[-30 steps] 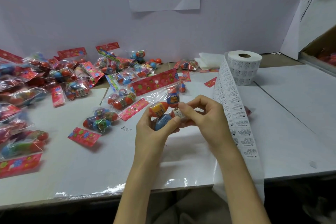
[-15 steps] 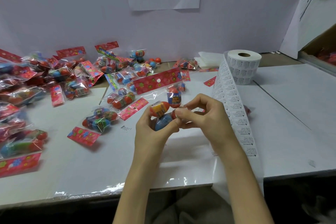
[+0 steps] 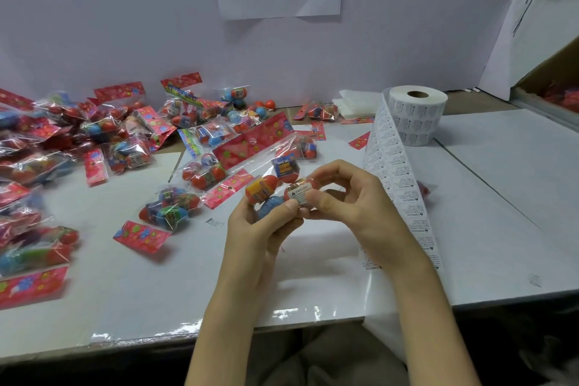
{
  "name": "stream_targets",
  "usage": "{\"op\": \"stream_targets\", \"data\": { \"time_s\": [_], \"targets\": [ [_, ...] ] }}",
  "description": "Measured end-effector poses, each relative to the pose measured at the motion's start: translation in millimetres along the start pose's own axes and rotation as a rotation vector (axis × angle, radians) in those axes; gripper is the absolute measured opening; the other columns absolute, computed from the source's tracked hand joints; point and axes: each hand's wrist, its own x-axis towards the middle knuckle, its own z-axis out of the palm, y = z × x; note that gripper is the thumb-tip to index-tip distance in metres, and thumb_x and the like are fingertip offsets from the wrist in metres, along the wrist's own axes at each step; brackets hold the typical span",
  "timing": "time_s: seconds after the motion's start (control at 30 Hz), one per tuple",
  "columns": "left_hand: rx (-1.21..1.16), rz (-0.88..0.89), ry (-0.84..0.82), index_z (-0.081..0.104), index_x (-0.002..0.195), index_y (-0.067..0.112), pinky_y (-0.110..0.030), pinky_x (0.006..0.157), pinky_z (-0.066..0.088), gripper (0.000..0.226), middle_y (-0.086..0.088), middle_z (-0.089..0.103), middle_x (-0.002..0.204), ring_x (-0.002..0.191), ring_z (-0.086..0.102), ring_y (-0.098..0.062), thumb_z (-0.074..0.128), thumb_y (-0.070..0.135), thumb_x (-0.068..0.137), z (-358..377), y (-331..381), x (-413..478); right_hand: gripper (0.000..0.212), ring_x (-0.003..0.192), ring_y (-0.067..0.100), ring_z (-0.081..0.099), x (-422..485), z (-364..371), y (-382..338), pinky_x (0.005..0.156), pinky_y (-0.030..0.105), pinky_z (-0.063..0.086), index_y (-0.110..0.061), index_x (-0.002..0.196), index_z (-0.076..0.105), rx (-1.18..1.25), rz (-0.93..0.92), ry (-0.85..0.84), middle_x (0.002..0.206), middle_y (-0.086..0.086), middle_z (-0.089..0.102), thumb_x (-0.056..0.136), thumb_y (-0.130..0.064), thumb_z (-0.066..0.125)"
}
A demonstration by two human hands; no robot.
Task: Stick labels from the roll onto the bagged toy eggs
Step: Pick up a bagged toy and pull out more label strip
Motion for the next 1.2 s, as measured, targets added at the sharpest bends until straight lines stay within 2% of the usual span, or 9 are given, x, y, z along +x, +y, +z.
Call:
{"op": "stream_targets", "data": {
  "time_s": [0.17, 0.33, 0.5, 0.63, 0.73, 0.87, 1.0, 1.1, 1.2],
  "targets": [
    [-0.039, -0.001, -0.033, 0.066, 0.121, 0.01, -0.025, 0.078, 0.06, 0.046, -0.011, 0.078, 0.107, 0.098, 0.077, -0.025, 0.077, 0.01, 0.076, -2, -2, 0, 0.016, 0.086, 0.024, 0.074, 0, -1, 0, 0.078, 0.034, 0.062, 0.0, 0.106, 0.064, 0.003, 0.001, -0.014, 0.097, 0.012, 0.068, 0.092, 0.003, 0.068],
    [0.06, 0.028, -0.021, 0.067, 0.125, 0.015, -0.027, 0.078, 0.061, 0.054, -0.012, 0.076, 0.114, 0.103, 0.075, -0.031, 0.086, 0.019, 0.074, 0, -3, 0, 0.02, 0.072, 0.007, 0.067, 4, 7, 6, 0.068, 0.026, 0.058, -0.014, 0.093, 0.065, -0.185, -0.022, 0.103, 0.084, -0.005, 0.066, 0.084, -0.019, 0.083],
    [0.112, -0.008, 0.067, 0.071, 0.113, 0.02, -0.023, 0.068, 0.06, 0.05, -0.001, 0.079, 0.103, 0.097, 0.076, -0.021, 0.077, 0.045, 0.07, 4, -2, 2, 0.022, 0.077, 0.026, 0.071, 4, 4, 7, 0.073, 0.048, 0.063, -0.017, 0.088, 0.063, -0.171, 0.003, 0.044, 0.088, 0.005, 0.064, 0.08, -0.022, 0.082],
    [0.179, 0.059, 0.117, 0.074, 0.106, 0.015, -0.025, 0.072, 0.06, 0.028, -0.006, 0.079, 0.1, 0.093, 0.076, -0.022, 0.075, 0.029, 0.082, 1, -4, 2, 0.025, 0.074, 0.017, 0.07, 3, 8, 6, 0.064, 0.033, 0.06, -0.016, 0.096, 0.067, -0.187, 0.034, 0.039, 0.09, 0.003, 0.064, 0.08, -0.032, 0.077],
    [0.267, 0.103, 0.14, 0.074, 0.104, 0.012, -0.032, 0.081, 0.059, 0.013, -0.007, 0.078, 0.096, 0.094, 0.074, -0.026, 0.066, 0.008, 0.095, -3, -5, 2, 0.019, 0.072, 0.014, 0.068, 4, 9, 8, 0.061, 0.031, 0.058, -0.013, 0.098, 0.069, -0.214, 0.045, 0.054, 0.091, 0.009, 0.067, 0.086, -0.022, 0.08],
    [0.328, 0.174, 0.162, 0.075, 0.093, 0.023, -0.024, 0.069, 0.059, 0.005, 0.0, 0.078, 0.087, 0.084, 0.074, -0.018, 0.072, 0.022, 0.091, 3, -8, 2, 0.012, 0.071, 0.015, 0.067, 5, 5, 7, 0.06, 0.033, 0.057, -0.015, 0.095, 0.07, -0.25, 0.038, 0.071, 0.082, 0.002, 0.067, 0.087, -0.014, 0.079],
    [0.308, 0.129, 0.198, 0.074, 0.091, 0.028, -0.025, 0.072, 0.056, 0.04, 0.007, 0.074, 0.074, 0.071, 0.071, -0.009, 0.07, 0.059, 0.065, 8, -8, 1, 0.019, 0.076, 0.012, 0.066, 4, 5, 5, 0.071, 0.034, 0.055, -0.021, 0.094, 0.068, -0.268, 0.041, 0.078, 0.078, -0.004, 0.067, 0.079, -0.031, 0.075],
    [0.305, 0.124, 0.156, 0.078, 0.083, 0.034, -0.022, 0.07, 0.058, 0.03, 0.003, 0.077, 0.081, 0.079, 0.073, -0.014, 0.072, 0.056, 0.064, 5, -10, 1, 0.029, 0.091, 0.01, 0.069, 3, 5, 3, 0.083, 0.027, 0.055, -0.026, 0.105, 0.069, -0.258, 0.021, 0.04, 0.089, -0.008, 0.071, 0.079, -0.041, 0.072],
    [0.352, 0.114, 0.086, 0.076, 0.093, 0.024, -0.031, 0.082, 0.061, 0.029, -0.003, 0.078, 0.095, 0.095, 0.075, -0.022, 0.074, 0.043, 0.072, 4, -13, 3, 0.025, 0.092, 0.012, 0.071, 4, 6, 1, 0.077, 0.026, 0.056, -0.022, 0.104, 0.073, -0.139, 0.033, 0.068, 0.095, -0.004, 0.076, 0.086, -0.039, 0.07]
  ]
}}
